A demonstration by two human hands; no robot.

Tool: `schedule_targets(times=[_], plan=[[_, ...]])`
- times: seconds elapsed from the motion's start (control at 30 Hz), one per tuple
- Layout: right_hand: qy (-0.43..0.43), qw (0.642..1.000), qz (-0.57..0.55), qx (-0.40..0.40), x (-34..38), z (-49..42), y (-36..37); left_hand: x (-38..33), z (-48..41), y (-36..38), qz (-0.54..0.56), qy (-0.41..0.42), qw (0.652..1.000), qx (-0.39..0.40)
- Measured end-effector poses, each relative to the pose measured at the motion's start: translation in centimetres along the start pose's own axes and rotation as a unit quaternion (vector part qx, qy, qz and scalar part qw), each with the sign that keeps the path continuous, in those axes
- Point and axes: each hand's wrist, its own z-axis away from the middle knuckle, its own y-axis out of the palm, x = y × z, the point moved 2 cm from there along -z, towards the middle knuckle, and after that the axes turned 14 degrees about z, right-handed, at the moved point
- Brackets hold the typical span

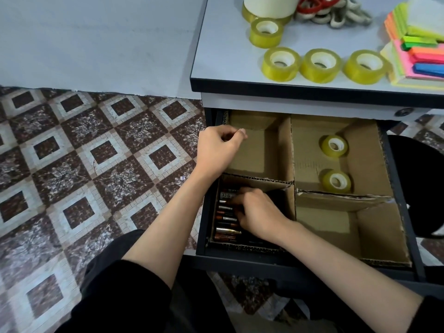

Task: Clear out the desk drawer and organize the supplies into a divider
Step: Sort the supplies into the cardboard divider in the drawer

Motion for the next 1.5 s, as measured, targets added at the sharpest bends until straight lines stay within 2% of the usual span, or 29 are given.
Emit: schedule_targets(times=[0.43,0.6,0.7,0.83,1.03,1.27,1.5], plan=[[0.017,1.000,0.004,0.005,0.0,2.3,-2.5,0.4,0.7,-0.2,-0.035,0.029,0.999,-0.024],[0.028,0.999,-0.008,-0.032,-1.6,4.7,-5.0,0.4,0.7,-0.1,-0.081,0.026,0.996,-0.027],[0.034,0.997,-0.017,-0.067,-2.3,6.0,-7.2,-0.4,0.8,-0.1,-0.102,0.003,0.995,-0.001],[0.051,0.992,-0.010,-0.118,-3.4,6.8,-10.2,-1.4,0.9,-0.5,-0.122,-0.040,0.989,0.074],[0.078,0.979,-0.004,-0.187,-5.4,7.9,-14.4,-6.5,1.8,-0.4,-0.146,0.082,0.984,0.060],[0.131,0.964,0.044,-0.227,-8.0,7.6,-20.1,-12.4,0.0,0.4,-0.134,0.164,0.977,0.028],[0.158,0.958,0.106,-0.214,-8.8,6.0,-23.5,-13.6,-2.9,1.6,-0.211,0.149,0.965,0.055]])
